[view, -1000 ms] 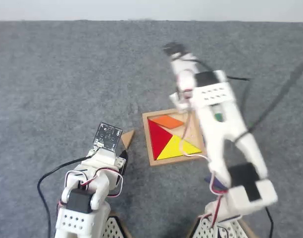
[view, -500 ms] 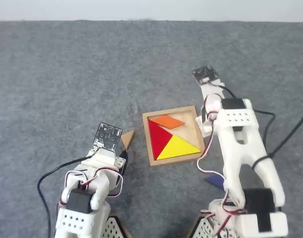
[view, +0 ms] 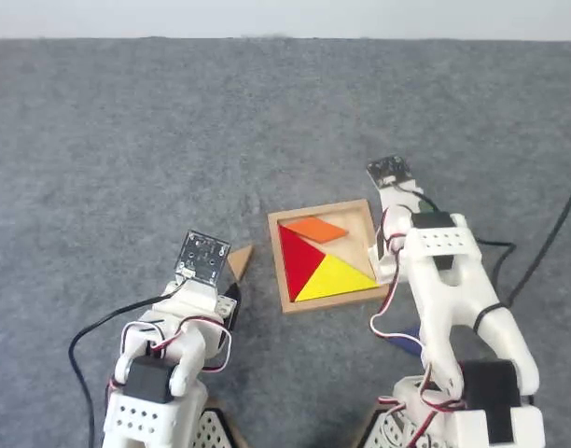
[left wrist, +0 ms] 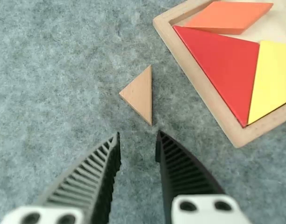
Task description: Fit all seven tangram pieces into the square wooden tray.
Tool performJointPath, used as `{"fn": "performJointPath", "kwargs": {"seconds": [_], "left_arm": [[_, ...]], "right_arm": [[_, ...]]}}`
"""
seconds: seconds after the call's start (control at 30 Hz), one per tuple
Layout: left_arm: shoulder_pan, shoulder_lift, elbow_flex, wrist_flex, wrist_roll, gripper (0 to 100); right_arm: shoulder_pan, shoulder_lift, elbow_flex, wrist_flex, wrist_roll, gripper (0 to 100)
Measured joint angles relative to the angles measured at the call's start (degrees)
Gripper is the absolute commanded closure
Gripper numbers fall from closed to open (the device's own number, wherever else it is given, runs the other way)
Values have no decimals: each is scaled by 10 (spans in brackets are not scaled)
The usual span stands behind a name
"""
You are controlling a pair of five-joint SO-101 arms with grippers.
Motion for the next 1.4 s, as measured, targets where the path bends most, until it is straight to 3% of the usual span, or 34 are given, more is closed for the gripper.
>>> {"fn": "performJointPath", "kwargs": {"seconds": [0.37,0.5,0.6,0.8,1.0,1.2,1.4], "left_arm": [[-10,0,0,13,-5,893],[-36,0,-5,-58,-75,912],[-75,0,-40,-63,-113,910],[-84,11,-58,-54,-171,885],[-83,186,-149,-55,-175,866],[-82,484,-389,-19,-178,858],[-42,774,-590,27,-176,771]], "right_arm": [[35,-110,69,-23,-12,924],[36,-200,144,-25,-12,924],[55,-251,189,-25,1,924],[140,-293,249,-32,39,924],[147,-295,277,-72,44,924],[147,-295,295,-90,44,924],[147,-295,302,-104,44,924]]}}
